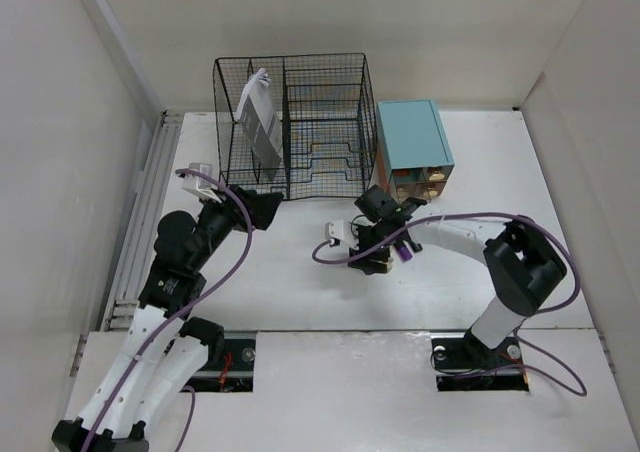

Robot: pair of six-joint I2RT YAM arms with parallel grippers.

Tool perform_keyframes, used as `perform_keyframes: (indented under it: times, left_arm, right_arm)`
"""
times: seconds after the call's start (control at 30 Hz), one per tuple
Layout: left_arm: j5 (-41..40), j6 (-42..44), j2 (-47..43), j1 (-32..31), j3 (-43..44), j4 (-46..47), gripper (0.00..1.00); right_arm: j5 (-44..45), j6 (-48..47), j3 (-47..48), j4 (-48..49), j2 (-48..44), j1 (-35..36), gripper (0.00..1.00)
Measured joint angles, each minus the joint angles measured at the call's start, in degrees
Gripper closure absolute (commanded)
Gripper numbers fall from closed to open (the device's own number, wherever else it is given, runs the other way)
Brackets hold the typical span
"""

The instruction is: Organize the desk

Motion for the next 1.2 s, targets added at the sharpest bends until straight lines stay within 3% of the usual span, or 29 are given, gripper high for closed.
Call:
perform_keyframes:
  times: [0.1, 0.13, 0.27, 0.43, 0.77, 1.2]
  left_arm:
    - [0.0, 0.1, -0.4, 0.0, 0.0, -0.3, 0.17]
    - [0.0, 0.2, -0.5, 0.0, 0.0, -0.4, 0.17]
    - [0.0, 0.3, -0.5, 0.0, 0.0, -0.5, 0.17]
    - [0.0, 0.7, -0.6, 0.0, 0.0, -1.0, 0.17]
    - [-0.3, 1.4, -1.1, 0.0, 1.0, -2.3, 0.17]
    - [-0.3, 1.5, -1.2, 0.0, 1.5, -2.5, 0.17]
  right_arm:
    - [0.2, 0.5, 0.1, 0.7, 0.6, 1.1, 0.52]
    - [0.3, 0.7, 0.1, 0.8, 0.6, 1.2, 0.62]
    - [0.2, 0.9, 0.1, 0.8, 0.6, 1.6, 0.76]
    - [0.7, 1.7, 0.1, -0.3, -1.6, 1.6, 0.77]
    - [4.7, 2.2, 7.0, -1.2, -17.6, -2.9, 0.78]
    - [17.0, 9.8, 8.2, 7.6, -18.1, -15.9, 0.81]
